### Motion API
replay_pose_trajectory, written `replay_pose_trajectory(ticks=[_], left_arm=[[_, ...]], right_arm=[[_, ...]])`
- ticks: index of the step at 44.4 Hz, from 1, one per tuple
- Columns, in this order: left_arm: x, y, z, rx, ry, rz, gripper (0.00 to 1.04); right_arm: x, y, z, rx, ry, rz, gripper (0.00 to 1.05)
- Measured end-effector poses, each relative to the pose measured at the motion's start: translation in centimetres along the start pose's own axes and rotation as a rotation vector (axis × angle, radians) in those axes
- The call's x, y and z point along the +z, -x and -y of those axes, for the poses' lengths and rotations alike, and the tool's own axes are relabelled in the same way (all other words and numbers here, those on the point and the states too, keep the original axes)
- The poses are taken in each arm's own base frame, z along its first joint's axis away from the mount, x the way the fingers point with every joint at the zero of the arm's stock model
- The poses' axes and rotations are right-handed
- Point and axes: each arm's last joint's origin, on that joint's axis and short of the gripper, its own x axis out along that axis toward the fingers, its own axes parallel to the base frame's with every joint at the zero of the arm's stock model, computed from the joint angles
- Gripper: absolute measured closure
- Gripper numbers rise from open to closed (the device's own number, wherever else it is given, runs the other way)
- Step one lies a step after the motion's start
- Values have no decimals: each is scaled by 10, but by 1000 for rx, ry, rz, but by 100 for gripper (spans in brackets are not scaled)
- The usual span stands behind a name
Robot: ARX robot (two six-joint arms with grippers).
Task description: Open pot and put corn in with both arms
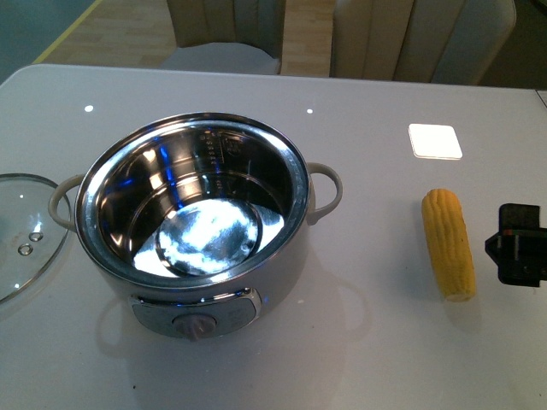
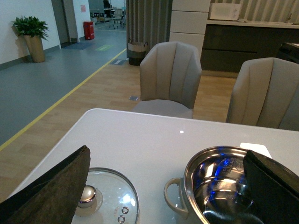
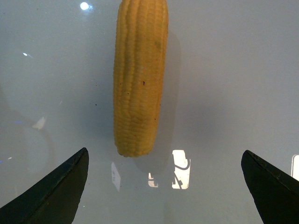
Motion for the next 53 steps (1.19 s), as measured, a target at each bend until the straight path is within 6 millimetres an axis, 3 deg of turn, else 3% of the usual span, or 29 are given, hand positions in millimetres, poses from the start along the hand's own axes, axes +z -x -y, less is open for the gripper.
replay_pose_trajectory(ticks=[24,53], left_arm=[[0,0,0,0,0,0,7],[0,0,0,0,0,0,7]], right_arm=[[11,-52,-20,67,62,-144,9],[5,-77,-23,145,-24,-296,9]])
